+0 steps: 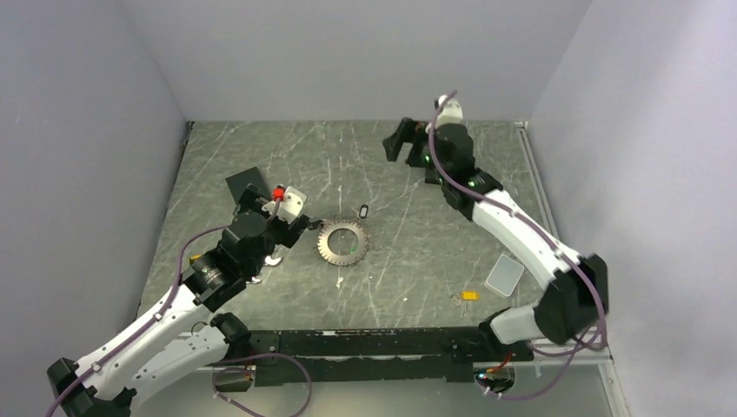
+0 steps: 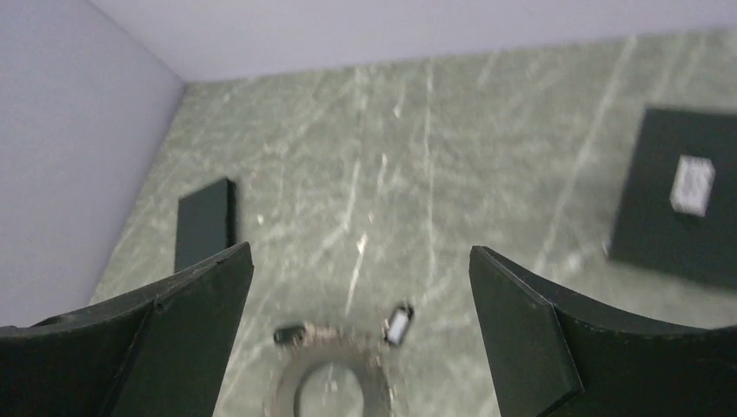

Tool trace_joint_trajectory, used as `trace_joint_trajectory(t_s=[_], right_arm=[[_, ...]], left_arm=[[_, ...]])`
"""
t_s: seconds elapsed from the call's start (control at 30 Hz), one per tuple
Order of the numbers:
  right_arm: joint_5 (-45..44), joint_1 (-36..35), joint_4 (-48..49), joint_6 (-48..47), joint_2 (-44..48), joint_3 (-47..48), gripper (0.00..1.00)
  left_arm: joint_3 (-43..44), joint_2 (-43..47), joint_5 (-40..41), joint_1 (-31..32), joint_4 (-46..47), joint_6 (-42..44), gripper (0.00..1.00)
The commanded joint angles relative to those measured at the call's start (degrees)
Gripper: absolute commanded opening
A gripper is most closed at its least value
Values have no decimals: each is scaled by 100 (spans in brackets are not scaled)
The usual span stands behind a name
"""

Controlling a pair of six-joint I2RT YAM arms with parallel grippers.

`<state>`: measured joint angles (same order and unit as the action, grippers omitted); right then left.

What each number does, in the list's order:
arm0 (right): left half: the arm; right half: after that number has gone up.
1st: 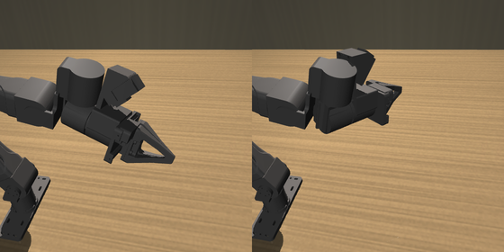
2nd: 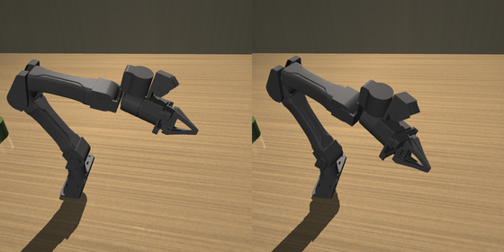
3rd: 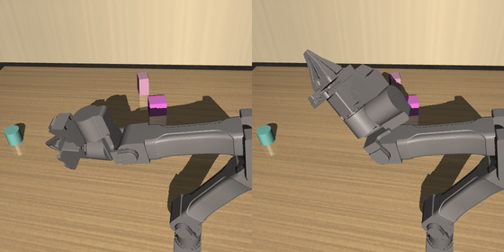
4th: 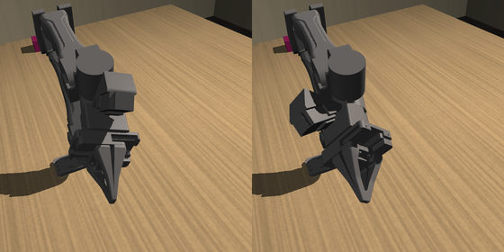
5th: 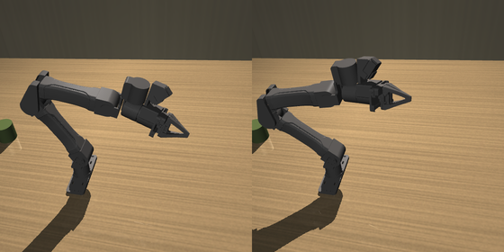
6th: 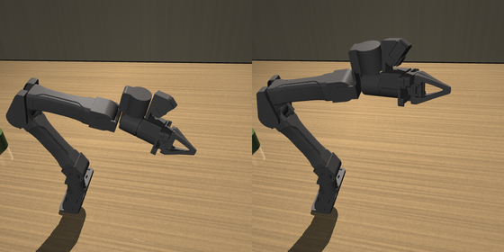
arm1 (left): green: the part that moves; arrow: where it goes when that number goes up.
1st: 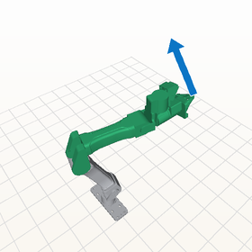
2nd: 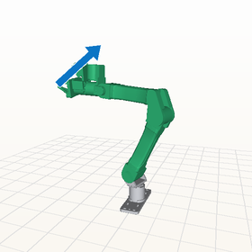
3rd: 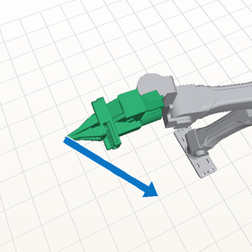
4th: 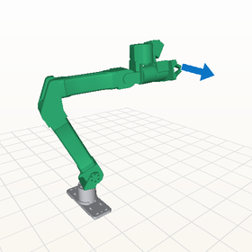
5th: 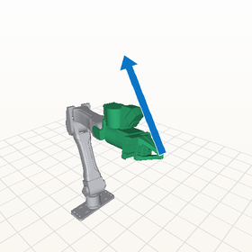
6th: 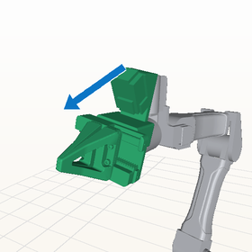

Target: Put the keys on the keyring

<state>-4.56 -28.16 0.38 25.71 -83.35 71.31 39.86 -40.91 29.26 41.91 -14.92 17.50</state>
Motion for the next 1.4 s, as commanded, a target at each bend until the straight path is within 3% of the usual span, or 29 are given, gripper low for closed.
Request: trace_joint_trajectory(t_s=[0.0, 0.17, 0.27, 0.5, 0.73, 1.13, 1.27, 1.37], right_arm=[[-758, -49, -1367, 713, 1033, -928, 100], [-1262, -46, -3010, 1257, 1970, -1491, 99], [-839, -89, -3415, 1413, 2470, -1850, 95], [-1137, -622, -4306, 2526, 3242, -2600, 90], [-1710, -1611, -5261, 3899, 2723, -2810, 88], [-1637, -2421, -5562, 4209, 2312, -3061, 74], [-1565, -2628, -5459, 4068, 2201, -3085, 61], [-1735, -2857, -5642, 4307, 2139, -3108, 59]], left_arm=[[187, 126, -145, -27, 81, -149, 99], [246, 135, -217, -29, 37, -204, 99], [246, 175, -264, -30, 31, -232, 99], [257, 247, -261, -30, 22, -251, 99], [242, 325, -234, -26, 15, -256, 99], [232, 279, -192, -27, -3, -247, 99], [225, 282, -166, -30, 6, -238, 99], [224, 268, -166, -26, 7, -234, 99]])
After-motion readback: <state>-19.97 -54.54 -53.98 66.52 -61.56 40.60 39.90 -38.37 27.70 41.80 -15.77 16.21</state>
